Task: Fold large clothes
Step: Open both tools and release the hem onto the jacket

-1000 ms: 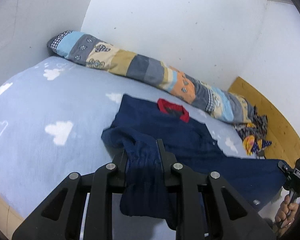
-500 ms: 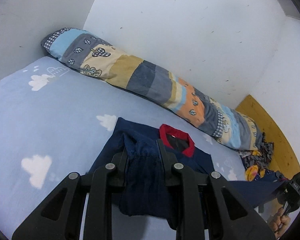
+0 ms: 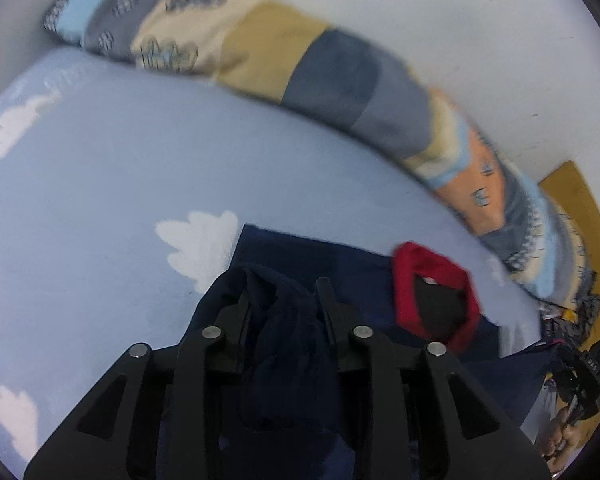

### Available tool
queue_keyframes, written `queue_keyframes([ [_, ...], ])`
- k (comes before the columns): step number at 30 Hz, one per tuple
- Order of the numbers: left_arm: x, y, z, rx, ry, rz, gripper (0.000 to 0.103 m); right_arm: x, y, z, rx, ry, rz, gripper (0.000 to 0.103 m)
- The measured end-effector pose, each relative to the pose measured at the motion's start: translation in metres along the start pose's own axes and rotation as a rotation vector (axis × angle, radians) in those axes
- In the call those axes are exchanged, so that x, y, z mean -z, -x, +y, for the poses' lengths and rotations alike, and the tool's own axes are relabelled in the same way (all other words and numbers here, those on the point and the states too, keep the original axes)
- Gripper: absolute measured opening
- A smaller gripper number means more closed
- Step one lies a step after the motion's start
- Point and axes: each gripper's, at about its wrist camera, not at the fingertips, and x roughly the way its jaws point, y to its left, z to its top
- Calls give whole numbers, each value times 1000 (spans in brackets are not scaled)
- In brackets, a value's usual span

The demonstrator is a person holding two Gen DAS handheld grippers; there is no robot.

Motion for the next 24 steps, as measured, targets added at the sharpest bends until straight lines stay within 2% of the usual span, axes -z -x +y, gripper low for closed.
queue_keyframes([
  [1,-2,-11,2,-2,14,27,45,-3,-15,-9,25,-17,19,14],
  [3,-6,-23,8,16,56,47,55,-7,-44,-30,48,-76,68,24],
  [4,-8,-26,11,41,71,48,59,-9,-56,-41,45,-125,110,42],
  [5,-10,-27,13,65,85,48,61,-12,-64,-54,23,-191,144,48],
  [8,-17,-22,19,90,93,45,62,-20,-66,-75,-72,-308,156,52],
  [11,-22,-8,22,71,64,-21,63,-20,-57,-69,-76,-265,155,52],
  [14,-26,5,34,77,87,-52,68,-22,-48,-59,-89,-213,144,53],
  [18,-25,18,46,85,107,-103,68,-26,-37,-64,-176,-295,118,57],
  [19,-24,22,47,94,102,-110,68,-26,-32,-65,-202,-309,96,64],
  [20,-21,25,45,100,81,-125,68,-27,-27,-65,-221,-320,76,71],
  [22,-14,28,34,108,15,-146,68,-29,-19,-65,-281,-341,46,74],
  [24,-7,28,21,117,-58,-153,68,-31,-15,-61,-279,-325,28,74],
])
